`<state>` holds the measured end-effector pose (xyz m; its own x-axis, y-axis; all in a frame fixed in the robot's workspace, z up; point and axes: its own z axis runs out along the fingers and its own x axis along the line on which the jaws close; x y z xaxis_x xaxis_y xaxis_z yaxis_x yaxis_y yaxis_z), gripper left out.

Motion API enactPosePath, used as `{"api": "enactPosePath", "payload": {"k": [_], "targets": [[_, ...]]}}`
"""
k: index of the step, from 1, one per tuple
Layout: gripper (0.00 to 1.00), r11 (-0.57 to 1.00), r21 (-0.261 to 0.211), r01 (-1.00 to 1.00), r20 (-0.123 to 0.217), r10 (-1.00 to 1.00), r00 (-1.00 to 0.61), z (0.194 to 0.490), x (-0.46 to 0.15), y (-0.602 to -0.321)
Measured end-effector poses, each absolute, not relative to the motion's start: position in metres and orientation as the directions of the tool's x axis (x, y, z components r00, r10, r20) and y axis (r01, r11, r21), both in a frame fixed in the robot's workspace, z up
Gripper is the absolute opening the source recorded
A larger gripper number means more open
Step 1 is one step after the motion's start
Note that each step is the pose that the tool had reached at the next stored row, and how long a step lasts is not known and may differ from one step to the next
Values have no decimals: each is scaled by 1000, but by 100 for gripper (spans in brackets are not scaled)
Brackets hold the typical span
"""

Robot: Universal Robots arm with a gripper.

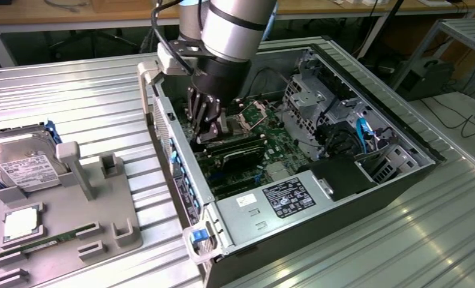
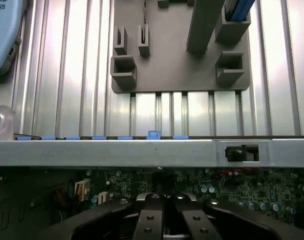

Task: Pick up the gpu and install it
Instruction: 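Press down on the gpu until it lock into place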

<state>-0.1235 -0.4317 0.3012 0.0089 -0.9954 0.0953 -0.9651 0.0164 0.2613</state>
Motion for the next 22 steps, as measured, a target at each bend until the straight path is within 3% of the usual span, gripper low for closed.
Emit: {"api": "enactPosePath", "payload": {"k": [5,22], "targets": [[11,19,303,-953,95,-995,10,301,-121,-432],[11,20,323,-946,95,-995,12,296,-118,-434]]}}
